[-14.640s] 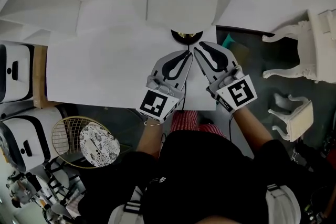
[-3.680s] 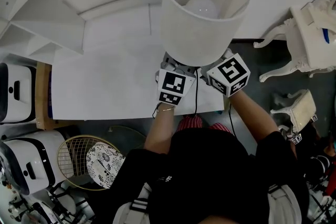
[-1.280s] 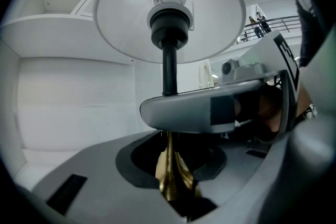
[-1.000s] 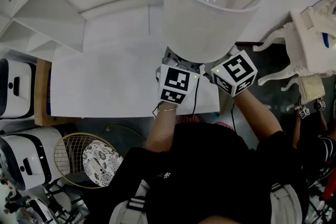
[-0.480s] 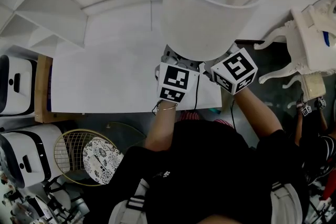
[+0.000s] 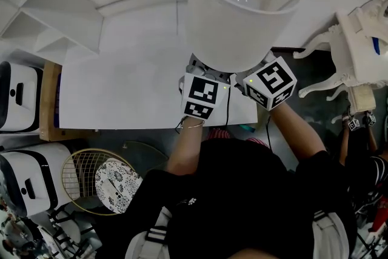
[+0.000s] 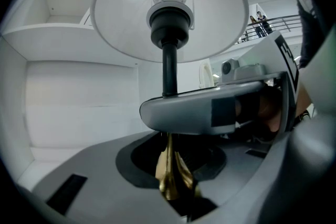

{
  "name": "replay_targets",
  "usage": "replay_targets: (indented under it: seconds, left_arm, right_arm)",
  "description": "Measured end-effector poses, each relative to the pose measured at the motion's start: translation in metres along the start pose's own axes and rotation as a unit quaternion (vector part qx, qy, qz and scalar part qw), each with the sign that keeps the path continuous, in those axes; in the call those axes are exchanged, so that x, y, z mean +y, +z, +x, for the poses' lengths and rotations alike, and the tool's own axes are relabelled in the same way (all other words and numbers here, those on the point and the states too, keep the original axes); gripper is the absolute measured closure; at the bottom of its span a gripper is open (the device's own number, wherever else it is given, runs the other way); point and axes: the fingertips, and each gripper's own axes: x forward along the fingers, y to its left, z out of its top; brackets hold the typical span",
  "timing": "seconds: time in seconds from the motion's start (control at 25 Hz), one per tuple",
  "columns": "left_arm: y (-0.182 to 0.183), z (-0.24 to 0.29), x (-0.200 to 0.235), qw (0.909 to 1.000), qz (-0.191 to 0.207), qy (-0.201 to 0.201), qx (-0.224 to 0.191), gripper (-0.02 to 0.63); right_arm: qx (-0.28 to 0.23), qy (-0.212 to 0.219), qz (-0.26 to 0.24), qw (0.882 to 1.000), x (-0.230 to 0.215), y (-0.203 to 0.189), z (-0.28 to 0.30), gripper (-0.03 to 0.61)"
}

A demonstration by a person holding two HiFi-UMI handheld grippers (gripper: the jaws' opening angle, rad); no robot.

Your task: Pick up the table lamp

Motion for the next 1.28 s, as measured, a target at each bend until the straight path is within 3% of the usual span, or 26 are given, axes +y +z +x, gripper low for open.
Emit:
replay_targets:
  seconds: [1.28]
  left_arm:
    - [0.0002,0.0037,-0.0035,1.0000,-0.001,-0.008,0.002,0.506]
  right_arm:
    - [-0.001,-0.006,0.003,1.000,-0.0047,0.0003,-0.0024,0.503]
